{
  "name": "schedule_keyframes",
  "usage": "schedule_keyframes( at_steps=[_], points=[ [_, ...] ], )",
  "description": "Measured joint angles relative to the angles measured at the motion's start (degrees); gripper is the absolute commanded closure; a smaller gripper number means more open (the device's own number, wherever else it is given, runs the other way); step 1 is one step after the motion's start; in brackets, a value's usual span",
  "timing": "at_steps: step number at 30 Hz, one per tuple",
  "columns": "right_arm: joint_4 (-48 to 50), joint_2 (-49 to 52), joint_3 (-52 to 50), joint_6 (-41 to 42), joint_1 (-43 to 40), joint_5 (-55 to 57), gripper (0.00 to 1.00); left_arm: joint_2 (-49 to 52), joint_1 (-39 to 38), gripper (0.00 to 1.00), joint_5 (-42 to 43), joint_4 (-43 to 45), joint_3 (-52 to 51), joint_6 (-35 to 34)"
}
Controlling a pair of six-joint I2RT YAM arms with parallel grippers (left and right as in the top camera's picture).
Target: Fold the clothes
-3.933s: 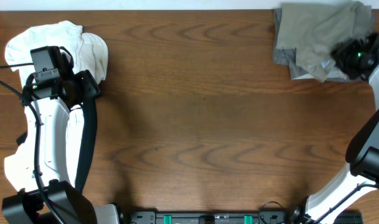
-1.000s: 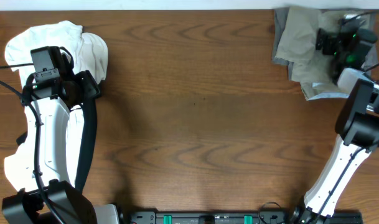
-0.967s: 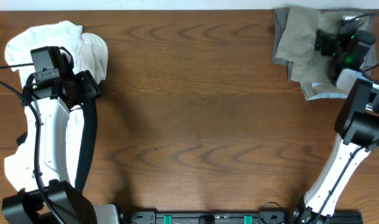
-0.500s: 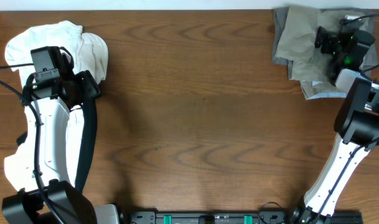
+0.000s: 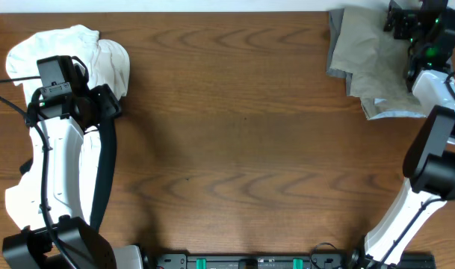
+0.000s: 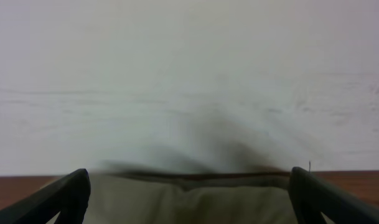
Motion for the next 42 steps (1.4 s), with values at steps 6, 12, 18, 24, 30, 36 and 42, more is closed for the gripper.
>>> schedule_keyframes(
  at_steps=[6,12,18,24,30,36,42],
  points=[
    [-10.4,-8.1,-0.3,0.2,1.0,-2.6,0.01,0.0,0.0,0.02,0.0,0.0,0.0,-1.0],
    [-18.1,-19.0,-0.3,0.2,4.2,-11.1,0.01,0.0,-0.1,0.02,0.0,0.0,0.0,-1.0],
    [-19.9,-27.4,-0.3,0.2,10.4,-25.2,0.01,0.0,-0.1,0.02,0.0,0.0,0.0,-1.0],
    [-20.1,-29.4,-0.3,0.2,16.0,-40.5,0.01,0.0,-0.1,0.02,0.0,0.0,0.0,-1.0],
    [-20.9,-29.4,-0.3,0.2,20.5,-48.5,0.01,0.0,-0.1,0.02,0.0,0.0,0.0,-1.0],
    [-23.6,-29.4,-0.3,0.1,20.3,-49.2,0.01,0.0,-0.1,0.02,0.0,0.0,0.0,-1.0],
    [-25.5,-29.4,-0.2,0.0,19.0,-47.4,0.01,0.0,-0.1,0.02,0.0,0.0,0.0,-1.0]
  ],
)
